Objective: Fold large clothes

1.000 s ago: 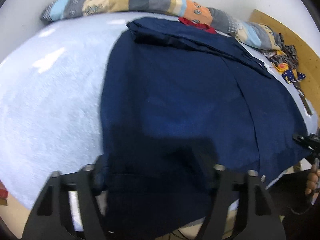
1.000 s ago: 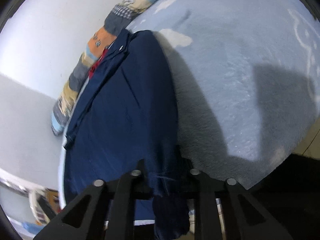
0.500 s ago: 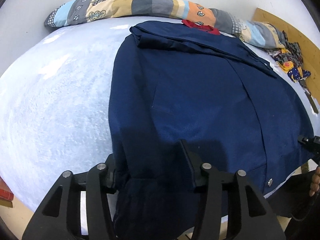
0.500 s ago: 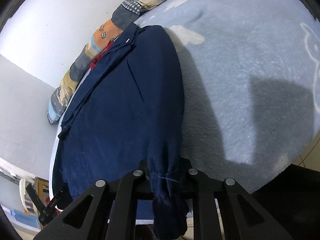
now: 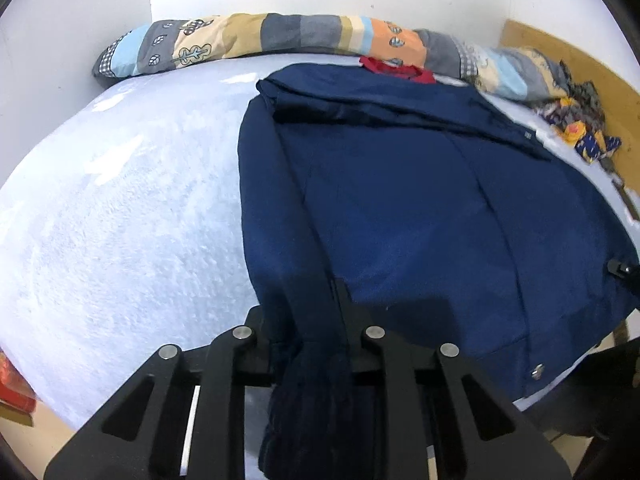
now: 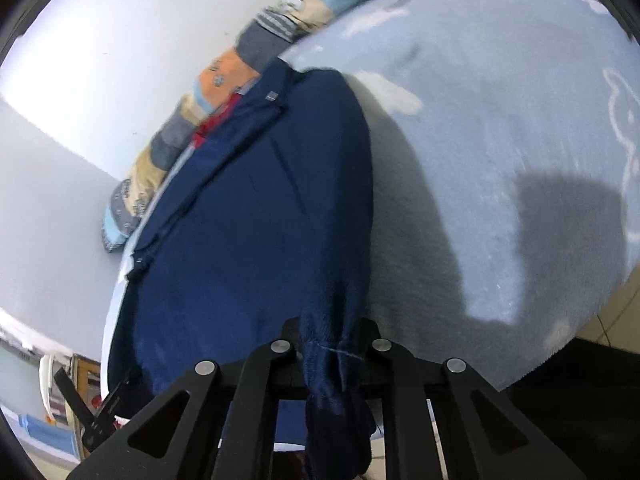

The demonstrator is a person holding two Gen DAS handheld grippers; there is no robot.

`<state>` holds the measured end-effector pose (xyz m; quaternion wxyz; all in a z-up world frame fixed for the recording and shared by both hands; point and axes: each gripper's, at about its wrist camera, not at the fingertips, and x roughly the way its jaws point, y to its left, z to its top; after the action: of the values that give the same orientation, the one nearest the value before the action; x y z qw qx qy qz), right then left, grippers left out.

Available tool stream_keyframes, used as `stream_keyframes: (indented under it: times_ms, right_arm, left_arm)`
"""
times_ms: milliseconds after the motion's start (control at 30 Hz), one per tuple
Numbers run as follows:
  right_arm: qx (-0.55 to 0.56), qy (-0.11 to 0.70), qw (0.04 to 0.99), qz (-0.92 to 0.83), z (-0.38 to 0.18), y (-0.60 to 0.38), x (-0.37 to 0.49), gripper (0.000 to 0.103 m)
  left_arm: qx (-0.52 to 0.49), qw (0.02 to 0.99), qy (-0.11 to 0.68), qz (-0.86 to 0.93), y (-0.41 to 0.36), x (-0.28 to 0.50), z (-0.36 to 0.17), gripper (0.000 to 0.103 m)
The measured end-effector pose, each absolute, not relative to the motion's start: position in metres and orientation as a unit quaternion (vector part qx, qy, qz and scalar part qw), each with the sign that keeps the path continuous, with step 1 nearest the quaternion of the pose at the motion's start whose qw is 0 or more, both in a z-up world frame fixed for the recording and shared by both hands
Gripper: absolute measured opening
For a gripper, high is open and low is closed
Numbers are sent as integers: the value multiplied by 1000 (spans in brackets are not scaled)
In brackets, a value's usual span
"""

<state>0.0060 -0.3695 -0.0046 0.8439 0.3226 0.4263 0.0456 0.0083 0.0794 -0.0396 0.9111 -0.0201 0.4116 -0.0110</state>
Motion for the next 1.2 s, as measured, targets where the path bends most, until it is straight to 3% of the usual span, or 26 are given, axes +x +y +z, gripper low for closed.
stream_keyframes:
  times_ms: [500,1200]
  right_arm:
    - [389,310,851,172,70,-375,-36,9]
    - [393,263,861,190,152,-392,-40,9]
  left_arm:
    - [-88,946,311,-30,101,-28,20,16]
    - [-113,952,284,-28,102,-39,104,17]
